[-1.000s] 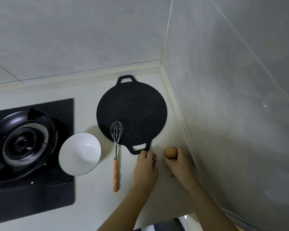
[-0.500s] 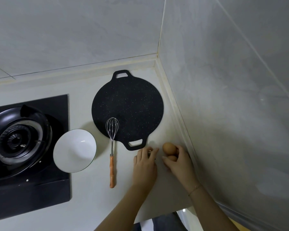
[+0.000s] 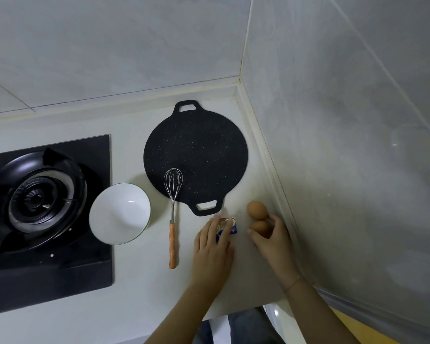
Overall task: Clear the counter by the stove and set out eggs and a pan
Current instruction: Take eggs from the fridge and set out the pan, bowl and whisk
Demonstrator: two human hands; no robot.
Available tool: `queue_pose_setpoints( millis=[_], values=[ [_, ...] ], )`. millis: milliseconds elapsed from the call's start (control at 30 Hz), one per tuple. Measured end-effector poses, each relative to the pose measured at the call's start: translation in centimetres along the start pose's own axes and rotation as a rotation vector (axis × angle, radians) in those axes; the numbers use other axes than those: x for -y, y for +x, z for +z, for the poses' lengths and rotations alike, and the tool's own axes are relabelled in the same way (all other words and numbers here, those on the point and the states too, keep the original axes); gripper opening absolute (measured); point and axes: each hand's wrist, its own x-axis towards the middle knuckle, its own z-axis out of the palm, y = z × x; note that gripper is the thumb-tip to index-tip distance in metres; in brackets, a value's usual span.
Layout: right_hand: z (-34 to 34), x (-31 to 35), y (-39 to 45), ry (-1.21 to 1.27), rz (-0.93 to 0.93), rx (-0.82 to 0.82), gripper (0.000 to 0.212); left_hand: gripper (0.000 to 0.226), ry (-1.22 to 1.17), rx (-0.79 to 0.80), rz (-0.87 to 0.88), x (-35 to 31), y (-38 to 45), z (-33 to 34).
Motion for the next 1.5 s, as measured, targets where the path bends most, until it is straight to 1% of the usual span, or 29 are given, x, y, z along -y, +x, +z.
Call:
queue_pose_setpoints(
  millis=[167,300,367,433,500,567,667,767,833,967,1067,1167,1300,1400,1500],
  values=[
    [-0.1,-0.5,-0.5,0.204,0.097,-0.003,0.058,0.061,-0.048,0.011,-0.093,0.1,-2.3,-0.1],
    [-0.5,-1.5,-0.7,0.389,0.180,0.004,0.052,0.067,-0.112,0.041,-0.070,0.1,-2.3,-0.2],
    [-0.7,-1.7,-0.9,0.428,0.194,0.026,0.057,0.067,-0.092,0.068,-0.055,-0.1,-2.1,-0.6],
    [-0.7,-2.0,-1.2,0.454,0.207,0.028,0.060,0.064,-0.059,0.056,-0.061,-0.2,-2.1,-1.0],
    [-0.6,-1.8,-1.9,0.470,0.223,0.010,0.054,0.065,-0.095,0.020,-0.106,-0.5,-2.2,-1.7],
    [-0.7,-1.3,-2.7,0.464,0.218,0.019,0.043,0.066,-0.170,-0.003,-0.160,-1.0,-2.6,-2.9],
    [-0.7,-0.2,-4.3,0.472,0.242,0.040,0.035,0.061,-0.343,-0.050,-0.201,-1.6,-3.5,-5.1],
    [-0.5,1.2,-6.5,0.504,0.240,0.068,0.029,0.055,-0.468,-0.109,-0.197,-2.1,-4.4,-7.2],
    [-0.3,1.8,-7.9,0.498,0.202,0.077,0.024,0.048,-0.549,-0.158,-0.204,-2.0,-5.2,-8.3],
    [0.2,2.8,-10.7,0.406,0.066,0.086,0.017,0.043,-0.729,-0.204,-0.332,-1.3,-6.8,-10.7],
    [0.8,4.3,-12.8,0.357,-0.013,0.171,0.015,0.038,-0.857,-0.292,-0.422,-1.5,-8.4,-13.4],
    [1.2,5.9,-14.6,0.302,-0.107,0.335,0.019,0.036,-0.971,-0.408,-0.532,-2.0,-10.8,-16.1],
    [2.1,7.2,-16.8,0.223,-0.222,0.546,0.020,0.036,-0.992,-0.605,-0.599,-3.2,-15.9,-18.4],
    [2.4,6.4,-17.9,0.163,-0.226,0.667,0.021,0.034,-1.004,-0.752,-0.669,-5.0,-20.5,-18.5],
    [2.5,5.0,-18.8,0.129,-0.193,0.722,0.021,0.032,-1.015,-0.829,-0.732,-6.8,-24.4,-17.5]
  ],
)
